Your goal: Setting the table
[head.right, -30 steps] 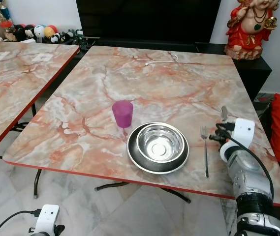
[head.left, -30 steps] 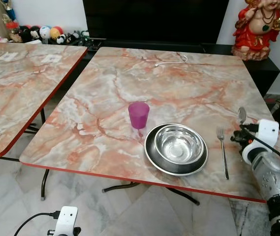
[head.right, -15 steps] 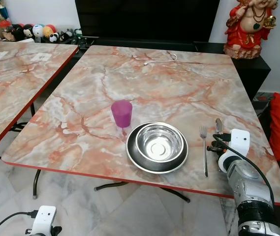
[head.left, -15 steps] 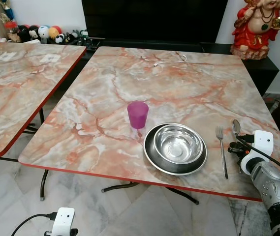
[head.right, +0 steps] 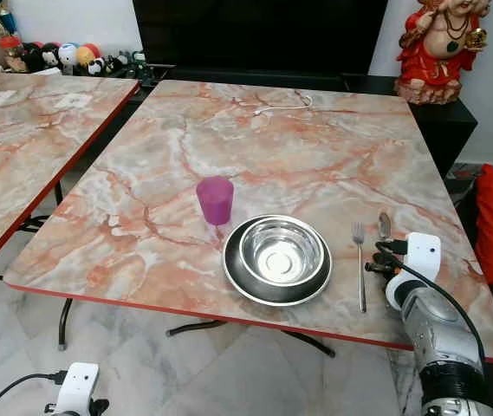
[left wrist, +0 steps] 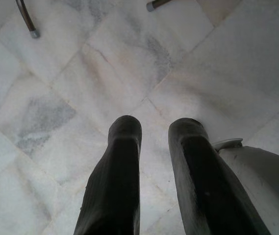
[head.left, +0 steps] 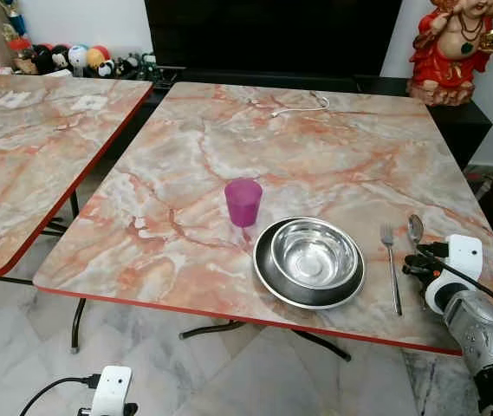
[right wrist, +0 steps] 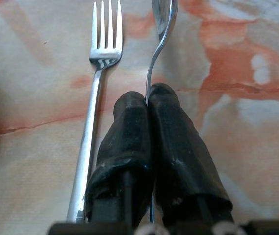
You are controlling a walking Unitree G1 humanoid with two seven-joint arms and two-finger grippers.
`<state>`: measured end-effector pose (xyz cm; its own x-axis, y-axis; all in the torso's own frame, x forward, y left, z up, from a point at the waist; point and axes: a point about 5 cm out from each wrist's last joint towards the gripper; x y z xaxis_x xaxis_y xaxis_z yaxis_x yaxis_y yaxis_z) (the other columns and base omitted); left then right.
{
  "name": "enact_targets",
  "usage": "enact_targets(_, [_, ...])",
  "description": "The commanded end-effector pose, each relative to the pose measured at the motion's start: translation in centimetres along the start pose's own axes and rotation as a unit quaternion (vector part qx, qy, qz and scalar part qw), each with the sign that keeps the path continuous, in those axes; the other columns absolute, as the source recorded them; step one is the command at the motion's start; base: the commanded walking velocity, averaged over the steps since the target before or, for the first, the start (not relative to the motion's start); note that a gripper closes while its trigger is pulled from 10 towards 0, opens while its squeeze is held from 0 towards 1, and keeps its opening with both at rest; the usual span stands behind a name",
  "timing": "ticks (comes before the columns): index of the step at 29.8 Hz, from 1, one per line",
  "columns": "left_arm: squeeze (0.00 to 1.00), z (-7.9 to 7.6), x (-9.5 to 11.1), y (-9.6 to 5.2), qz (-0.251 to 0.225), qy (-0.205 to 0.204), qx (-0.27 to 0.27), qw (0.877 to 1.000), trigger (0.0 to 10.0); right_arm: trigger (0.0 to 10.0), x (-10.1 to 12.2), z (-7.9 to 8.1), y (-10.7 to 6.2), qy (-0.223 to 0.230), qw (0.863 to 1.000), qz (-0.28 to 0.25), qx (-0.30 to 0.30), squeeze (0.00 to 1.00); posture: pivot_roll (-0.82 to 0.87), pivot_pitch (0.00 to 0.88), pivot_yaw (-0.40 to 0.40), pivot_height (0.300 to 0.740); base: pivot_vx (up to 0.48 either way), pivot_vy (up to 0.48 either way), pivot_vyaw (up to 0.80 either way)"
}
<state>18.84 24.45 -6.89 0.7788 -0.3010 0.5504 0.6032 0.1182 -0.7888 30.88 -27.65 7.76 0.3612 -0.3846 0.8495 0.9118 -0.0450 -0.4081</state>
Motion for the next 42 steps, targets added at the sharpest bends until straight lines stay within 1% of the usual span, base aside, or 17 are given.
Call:
enact_targets(1, [0.0,0.1,-1.0,-0.2,0.019,-0.003,0.001,1.0,10.0,10.0,0.1,0.2,-0.1,-0.004,1.0,-0.003,0.002,0.0,0.05,0.006,-0.003,0.74,0.0,0.0,0.0])
enact_targets(11, [0.0,0.4,-1.1,-0.3,0.02,-0.006,0.005,1.0,10.0,10.0,0.1,0.8,0.2,0.002,1.0,-0.006,0.009,0.0,0.05,0.02,-0.003,0.74,0.0,0.0,0.0])
enact_targets(15, [0.0,0.5,-1.0,-0.2,0.018,-0.008,0.006,1.0,10.0,10.0,-0.1,1.0,0.2,-0.007,1.0,-0.002,0.01,0.0,0.05,0.023,-0.004,0.74,0.0,0.0,0.0])
enact_targets(21, [0.0,0.9,-1.4,-0.4,0.019,-0.008,0.007,1.0,10.0,10.0,0.0,0.9,0.2,-0.007,1.0,-0.003,0.008,0.0,0.05,0.027,-0.003,0.74,0.0,0.0,0.0])
enact_targets(27, [0.0,1.4,-2.2,-0.7,0.026,-0.01,0.01,1.0,10.0,10.0,0.3,0.4,0.1,-0.011,1.0,-0.006,-0.006,0.0,0.05,0.03,-0.002,0.74,0.0,0.0,0.0])
enact_targets(35, [0.0,1.7,-2.5,-0.8,0.029,-0.009,0.012,0.999,10.0,10.0,0.0,0.6,0.2,-0.015,1.0,-0.003,-0.003,0.0,0.05,0.03,-0.002,0.74,0.0,0.0,0.0])
enact_targets(36, [0.0,1.7,-2.5,-0.8,0.029,-0.009,0.012,0.999,10.0,10.0,0.0,0.7,0.3,-0.014,1.0,-0.003,-0.003,0.02,0.05,0.03,-0.002,0.74,0.0,0.0,0.0])
enact_targets(37, [0.0,1.7,-2.5,-0.8,0.029,-0.009,0.012,0.999,10.0,10.0,-0.1,0.7,0.3,-0.014,1.0,-0.003,-0.002,0.09,0.05,0.034,0.001,0.74,0.0,0.0,0.0])
enact_targets(42, [0.0,1.7,-2.6,-0.8,0.03,-0.01,0.012,0.999,10.0,10.0,0.0,0.7,0.4,-0.013,1.0,-0.004,-0.006,0.11,0.05,0.035,0.001,0.74,0.0,0.0,0.0])
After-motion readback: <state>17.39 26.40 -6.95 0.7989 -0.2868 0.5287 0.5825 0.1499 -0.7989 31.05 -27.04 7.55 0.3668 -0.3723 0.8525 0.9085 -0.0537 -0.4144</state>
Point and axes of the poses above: a point about 5 cm out from each wrist's last joint towards the gripper, its own y axis pointing out of the wrist towards the gripper, its own x axis along the axis of the wrist's last joint, z = x × y, and after that the axes turned 12 degrees about y, right-handed
